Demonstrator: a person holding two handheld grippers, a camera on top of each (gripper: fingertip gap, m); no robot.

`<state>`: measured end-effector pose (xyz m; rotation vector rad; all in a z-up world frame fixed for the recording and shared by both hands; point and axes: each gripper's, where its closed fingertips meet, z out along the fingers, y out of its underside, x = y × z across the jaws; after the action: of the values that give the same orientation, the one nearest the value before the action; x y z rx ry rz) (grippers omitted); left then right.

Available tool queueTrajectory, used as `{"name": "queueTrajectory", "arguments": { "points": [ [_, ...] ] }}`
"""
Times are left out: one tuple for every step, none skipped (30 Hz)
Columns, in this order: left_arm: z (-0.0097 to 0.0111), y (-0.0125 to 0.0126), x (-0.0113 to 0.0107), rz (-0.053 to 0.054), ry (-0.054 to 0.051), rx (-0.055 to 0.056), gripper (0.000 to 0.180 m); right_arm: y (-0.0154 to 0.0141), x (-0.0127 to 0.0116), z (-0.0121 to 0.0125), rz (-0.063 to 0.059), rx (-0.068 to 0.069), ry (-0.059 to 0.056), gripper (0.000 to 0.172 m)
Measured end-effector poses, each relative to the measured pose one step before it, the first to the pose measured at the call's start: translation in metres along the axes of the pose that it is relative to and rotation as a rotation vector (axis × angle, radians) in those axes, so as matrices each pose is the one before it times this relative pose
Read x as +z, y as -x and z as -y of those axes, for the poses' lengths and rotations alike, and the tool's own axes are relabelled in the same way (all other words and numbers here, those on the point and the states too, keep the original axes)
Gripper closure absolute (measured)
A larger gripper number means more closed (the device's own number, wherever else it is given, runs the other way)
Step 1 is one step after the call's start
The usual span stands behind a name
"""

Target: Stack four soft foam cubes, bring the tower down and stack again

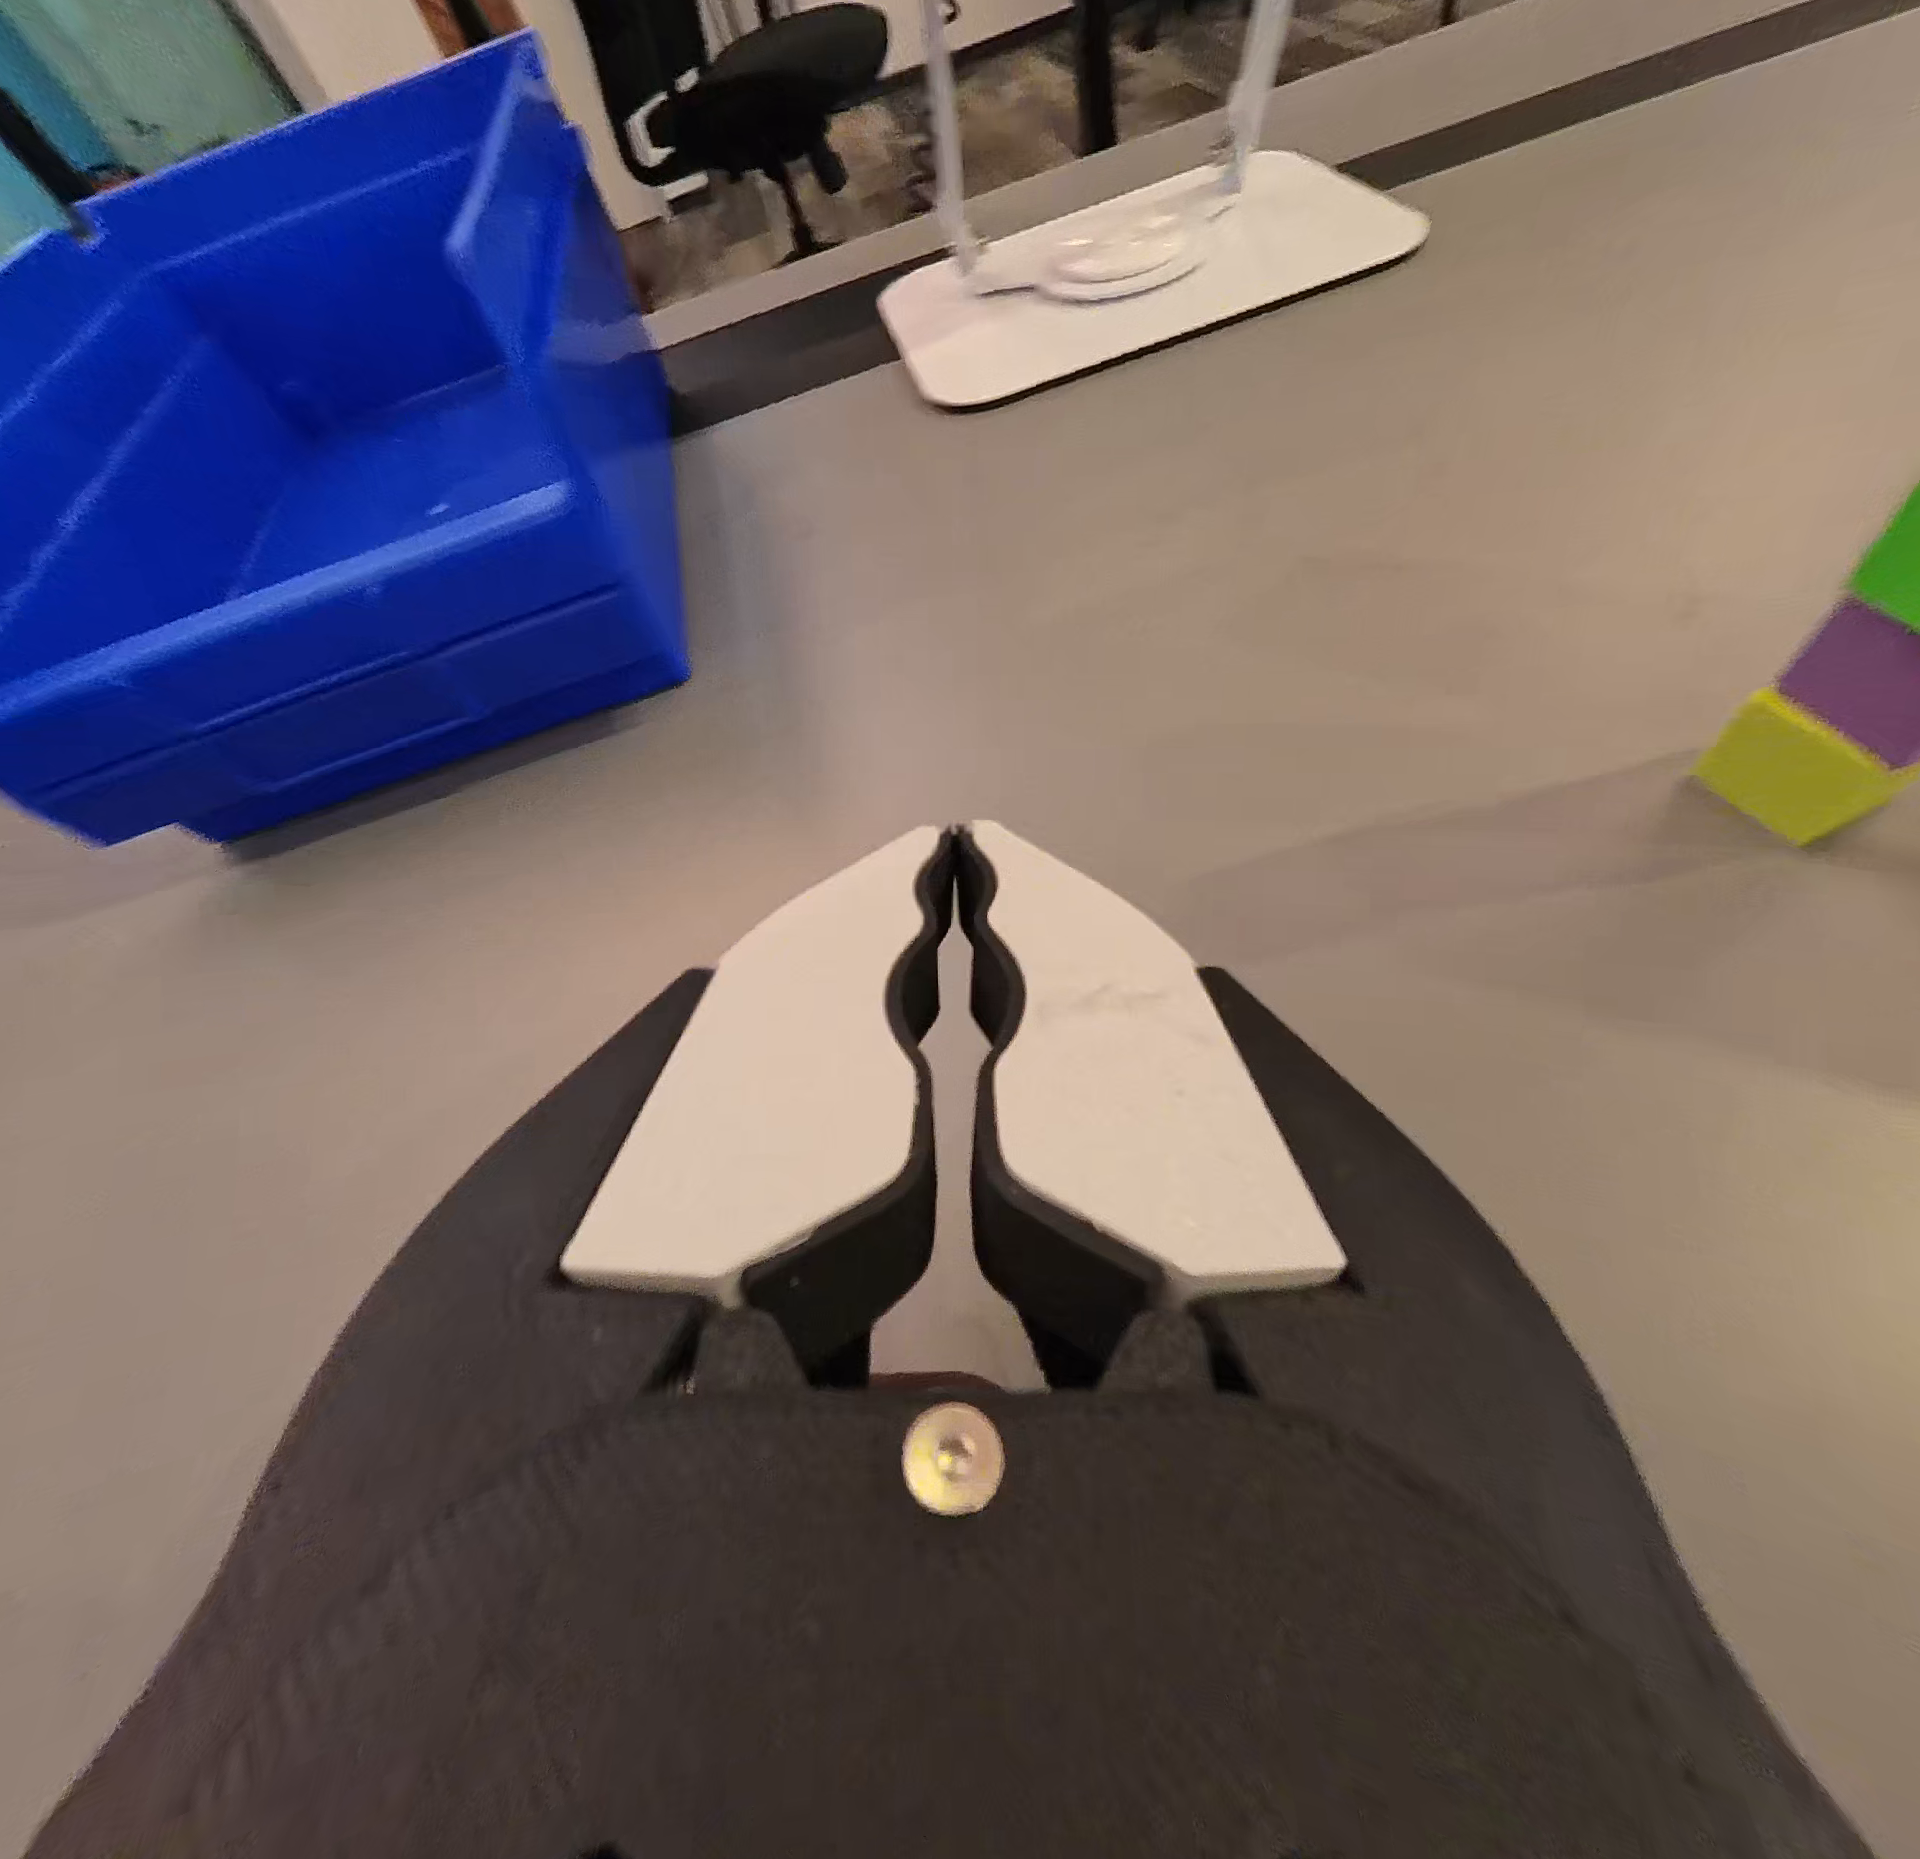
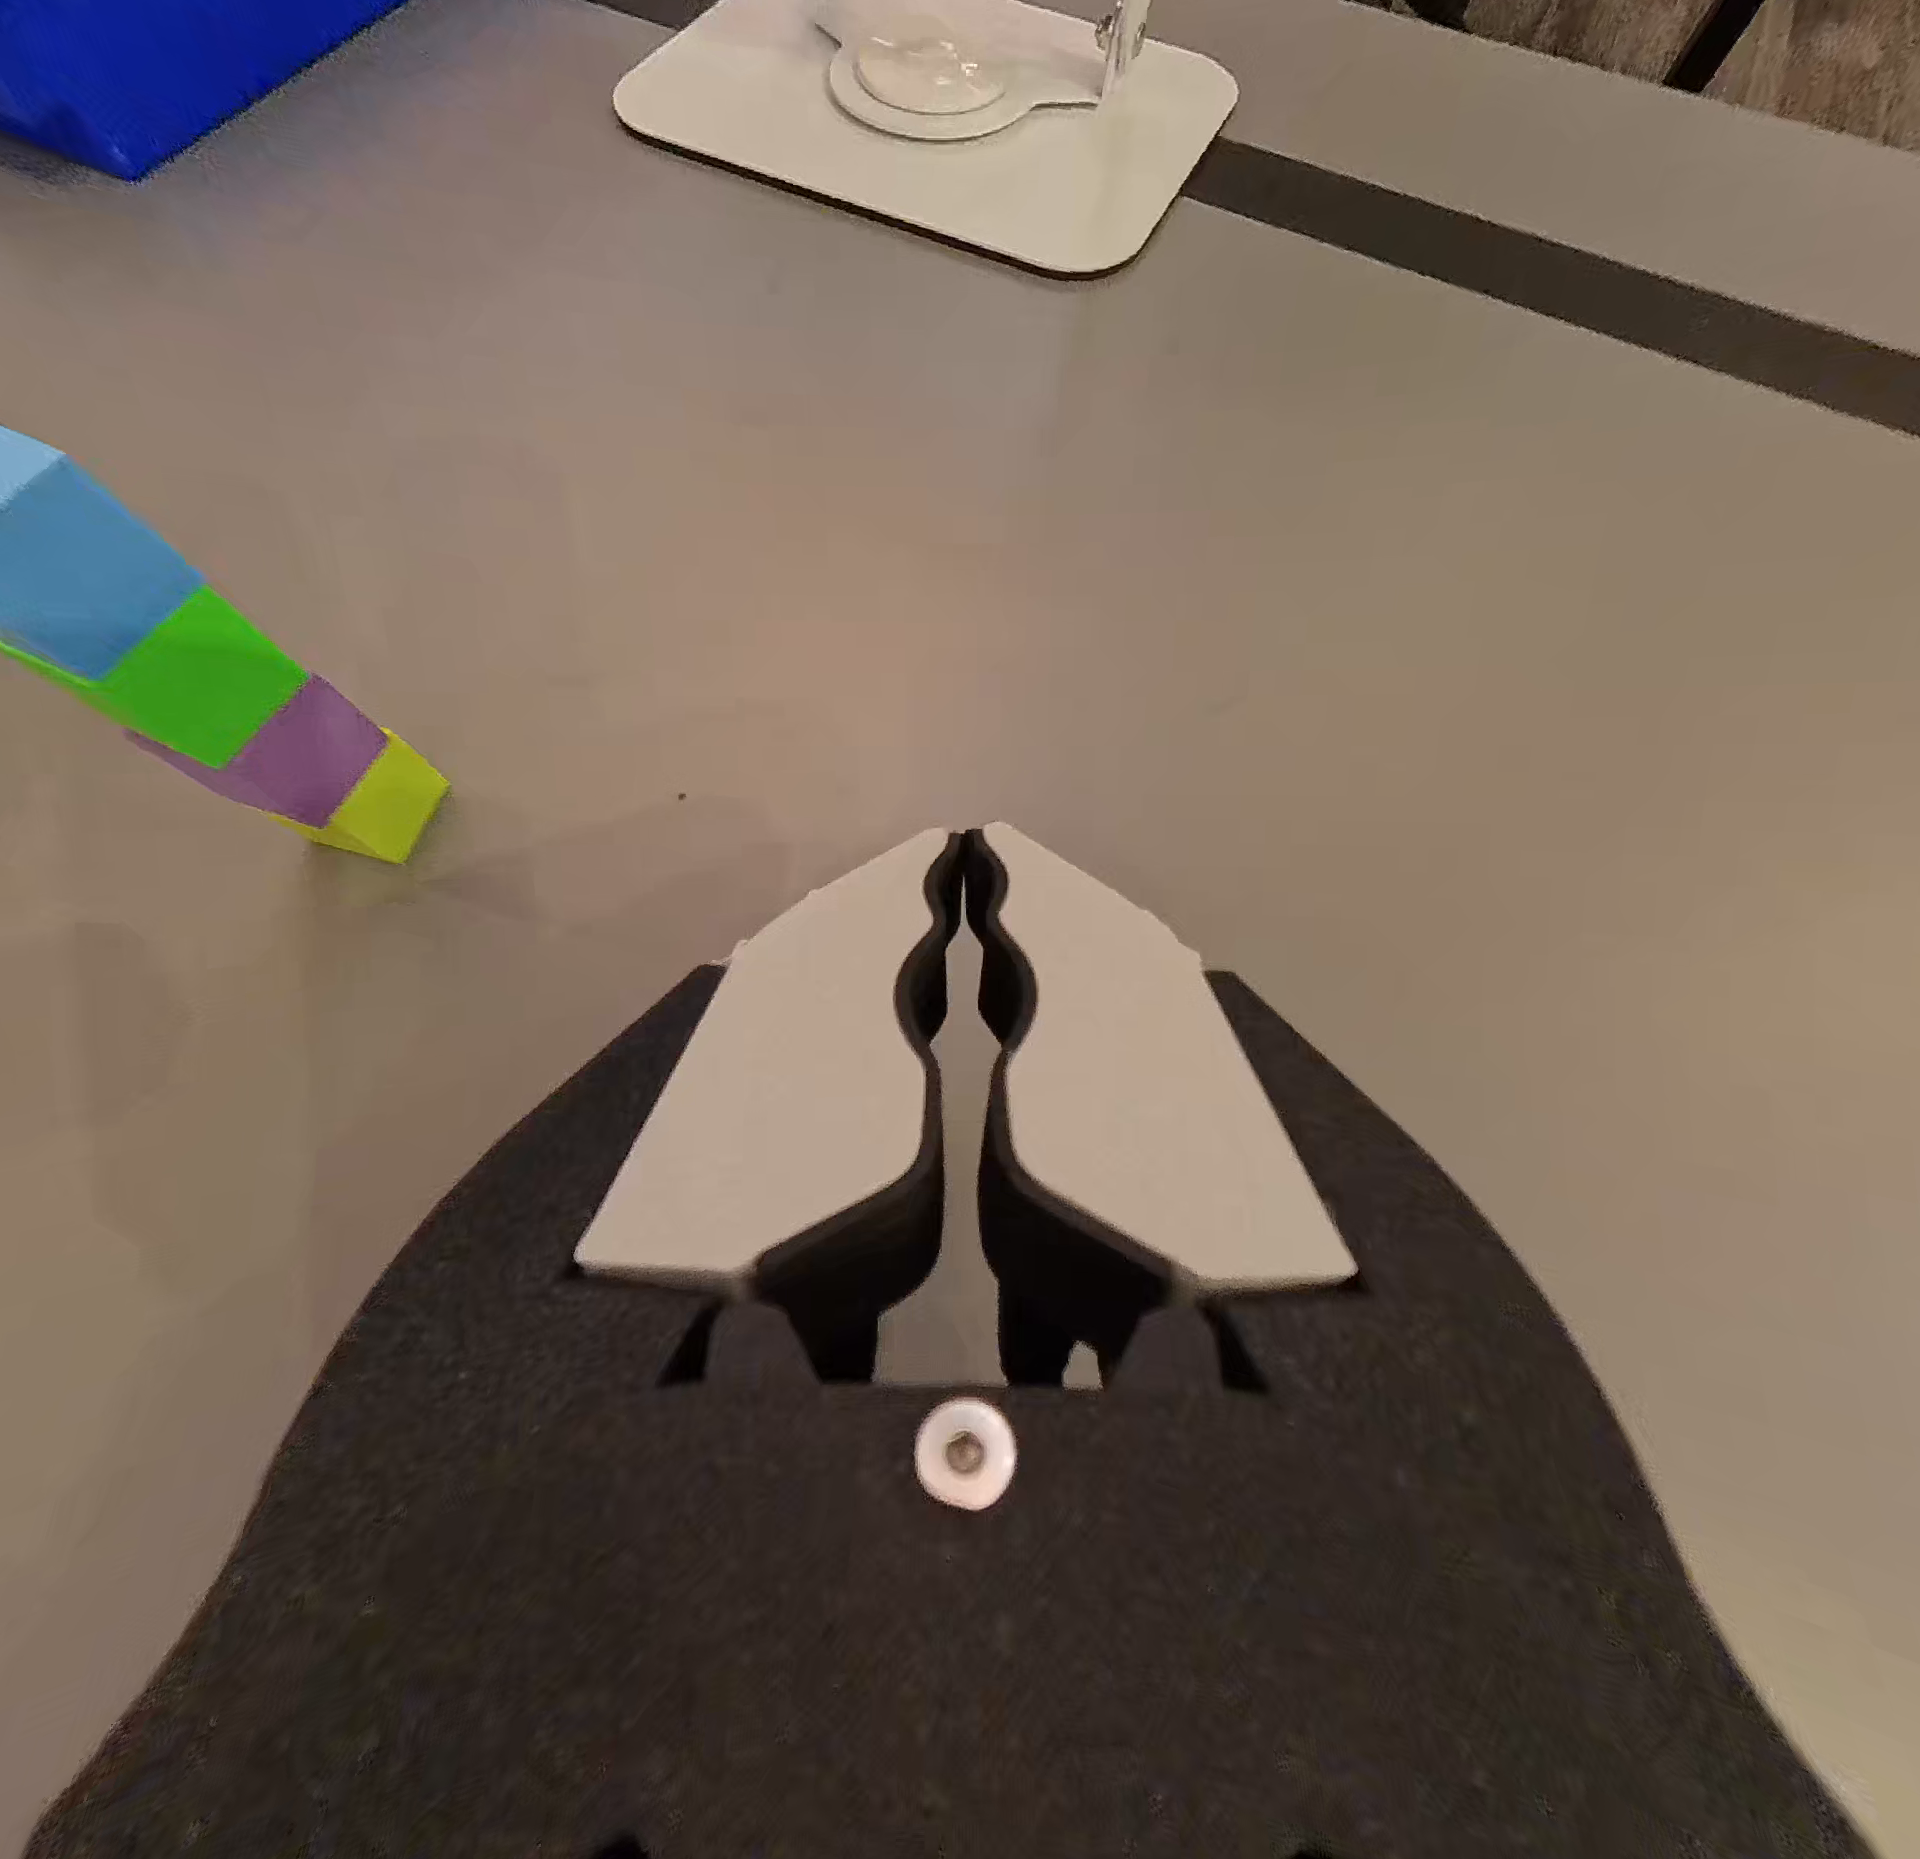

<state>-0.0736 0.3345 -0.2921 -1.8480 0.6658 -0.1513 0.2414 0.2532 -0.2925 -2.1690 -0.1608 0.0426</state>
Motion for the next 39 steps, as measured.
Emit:
{"name": "queueTrajectory", "arguments": {
  "points": [
    [-0.00387, 0.01197, -0.00387, 0.0248, 0.002, -0.006, 0.18, 0.0054, 0.00059, -0.00087, 0.0063, 0.0177, 0.0026, 0.172],
    [-0.00396, 0.0128, -0.00389, 0.0216, 0.0005, -0.0071, 0.18, 0.00635, 0.00118, -0.00157, 0.0097, 0.0119, 0.0066, 0.172],
    [-0.00437, 0.01364, -0.00335, 0.0231, 0.0024, -0.0045, 0.18, 0.00638, 0.00199, -0.00244, 0.0065, 0.0076, 0.013, 0.172],
    [-0.00446, 0.01358, -0.00277, 0.0209, 0.0046, -0.0109, 0.18, 0.00591, 0.00261, -0.00223, 0.0037, 0.0062, 0.0124, 0.172],
    [-0.00385, 0.01247, -0.00238, 0.0149, 0.0037, -0.0221, 0.18, 0.00455, 0.00371, -0.00233, -0.0064, -0.0018, 0.0159, 0.172],
    [-0.00229, 0.01041, -0.00229, 0.0073, -0.0028, -0.0319, 0.18, 0.00443, 0.00453, -0.00193, -0.0103, -0.0095, 0.0207, 0.172],
    [-0.00033, 0.00806, -0.00246, -0.0002, -0.0118, -0.0409, 0.18, 0.00759, 0.00474, 0.00024, 0.0054, -0.0003, 0.0156, 0.172],
    [0.00128, 0.00534, -0.00249, -0.007, -0.0188, -0.045, 0.18, 0.01019, 0.00491, 0.00196, 0.0123, 0.006, 0.0148, 0.172],
    [0.00182, 0.0034, -0.00195, -0.0078, -0.0201, -0.0397, 0.18, 0.0123, 0.00558, 0.00481, 0.0092, -0.0014, 0.007, 0.172],
    [0.00097, 0.00252, -0.00118, -0.0036, -0.0103, -0.0263, 0.18, 0.01602, 0.00723, 0.00627, 0.0087, -0.0221, 0.0082, 0.172],
    [0.00045, 0.00129, -0.00043, -0.0027, -0.0053, -0.0147, 0.18, 0.02211, 0.00921, 0.00812, 0.0309, -0.026, 0.001, 0.172],
    [0.00067, 0.00096, -0.00064, 0.0004, -0.0064, -0.007, 0.18, 0.02271, 0.01086, 0.00795, 0.0352, -0.0197, 0.0016, 0.172],
    [0.00106, 0.00031, -0.0009, -0.0009, -0.0095, -0.0035, 0.18, 0.01859, 0.00988, 0.0085, 0.0237, -0.0155, -0.0076, 0.172],
    [0.00087, -0.00012, -0.00103, -0.0046, -0.009, -0.0036, 0.18, 0.01664, 0.00757, 0.00874, 0.0329, 0.0006, -0.0189, 0.172],
    [0.00075, 0.00021, -0.00102, -0.0031, -0.0077, -0.0053, 0.18, 0.01555, 0.00455, 0.00805, 0.0481, 0.0176, -0.0264, 0.172],
    [0.00059, 0.00052, -0.00117, -0.0027, -0.0064, -0.0074, 0.18, 0.00902, 0.00172, 0.0054, 0.0254, 0.0122, -0.0211, 0.172],
    [0.00103, 0.00081, -0.00112, -0.0014, -0.01, -0.0091, 0.18, 0.00308, -0.00073, 0.00333, 0.0087, 0.0066, -0.0137, 0.172],
    [0.00057, 0.00104, -0.00065, -0.0029, -0.0061, -0.0118, 0.18, -0.00107, -0.00232, 0.00121, 0.004, 0.0036, -0.0031, 0.172],
    [-0.0001, 0.00104, 0.00013, -0.0031, 0.0002, -0.0136, 0.18, -0.00513, -0.00408, 0.00094, -0.0044, 0.0009, -0.005, 0.172],
    [-0.00003, 0.00111, 0.00026, -0.0026, -0.0008, -0.0125, 0.18, -0.00784, -0.00568, 0.00151, -0.0084, -0.0001, -0.0144, 0.172],
    [-0.00002, 0.00044, 0.00022, -0.0047, -0.0002, -0.0091, 0.18, -0.00863, -0.00622, 0.00064, -0.0047, 0.0036, -0.0125, 0.172],
    [-0.00036, -0.00013, 0.00027, -0.0063, 0.0027, -0.005, 0.18, -0.00891, -0.00583, -0.00144, 0.0008, 0.0107, -0.0023, 0.172],
    [-0.00024, -0.00038, 0.00032, -0.0039, 0.0021, -0.001, 0.18, -0.00909, -0.00538, -0.00303, 0.0035, 0.0163, 0.0081, 0.172],
    [-0.00015, -0.0006, 0.0001, -0.0014, 0.0011, 0.0037, 0.18, -0.00825, -0.00532, -0.0014, 0.0072, 0.0185, -0.0055, 0.172],
    [-0.00006, -0.00094, 0.00007, -0.0008, 0.0007, 0.0072, 0.18, -0.00807, -0.00532, 0.00032, 0.0038, 0.0178, -0.0173, 0.172],
    [-0.00042, -0.00154, 0.00035, -0.0035, 0.0035, 0.0086, 0.18, -0.00756, -0.00438, 0.00038, 0.0005, 0.0137, -0.0087, 0.172],
    [-0.00087, -0.00187, 0.00087, -0.0051, 0.008, 0.0095, 0.18, -0.00556, -0.00323, 0.00004, 0.0041, 0.0047, 0.006, 0.172],
    [-0.001, -0.00124, 0.00097, 0.0014, 0.0095, 0.0126, 0.18, -0.00412, -0.00335, 0.00213, 0.0021, -0.0098, -0.0029, 0.172],
    [-0.0008, -0.0013, 0.00094, 0.0015, 0.008, 0.014, 0.18, -0.00354, -0.00382, 0.00406, -0.0065, -0.0236, -0.0207, 0.172],
    [-0.00052, -0.00119, 0.00051, 0.003, 0.0056, 0.0149, 0.18, -0.00433, -0.0032, 0.00128, -0.0173, -0.0296, -0.0022, 0.172],
    [-0.0004, -0.00141, 0.00045, 0.0014, 0.0038, 0.0146, 0.18, -0.00268, -0.00145, -0.00137, -0.0061, -0.0325, 0.0137, 0.172],
    [-0.00021, -0.00143, 0.00032, -0.0003, 0.0029, 0.0123, 0.18, 0.00023, -0.00011, -0.00179, 0.0136, -0.0288, 0.0112, 0.17],
    [-0.0002, -0.00121, 0.00039, -0.0007, 0.0022, 0.0085, 0.179, 0.00115, 0.00034, -0.00121, 0.0186, -0.0227, 0.0023, 0.168],
    [-0.00034, -0.00085, 0.00032, -0.0007, 0.0034, 0.0073, 0.179, 0.00085, 0.00028, -0.00004, 0.0116, -0.0176, -0.008, 0.166],
    [-0.0003, -0.00071, 0.00029, -0.0015, 0.0029, 0.005, 0.179, 0.00054, 0.00068, -0.00028, 0.0059, -0.0068, -0.0031, 0.165],
    [-0.00006, -0.00055, 0.00015, -0.002, 0.0012, 0.0037, 0.179, 0.00109, 0.0013, -0.0007, 0.0048, -0.0023, 0.0033, 0.164],
    [0.00007, -0.00077, -0.00003, -0.0032, -0.0005, 0.0031, 0.178, 0.00167, 0.00166, -0.00091, 0.0044, -0.0076, 0.0046, 0.164],
    [0.00025, -0.0007, -0.00014, -0.0037, -0.0016, 0.003, 0.178, 0.00213, 0.00175, -0.00121, 0.0045, -0.015, 0.0054, 0.164],
    [0.00012, -0.00057, -0.0001, -0.002, -0.0012, 0.003, 0.178, 0.00325, 0.00161, -0.00127, 0.0102, -0.0209, 0.0063, 0.163]
  ]
}}
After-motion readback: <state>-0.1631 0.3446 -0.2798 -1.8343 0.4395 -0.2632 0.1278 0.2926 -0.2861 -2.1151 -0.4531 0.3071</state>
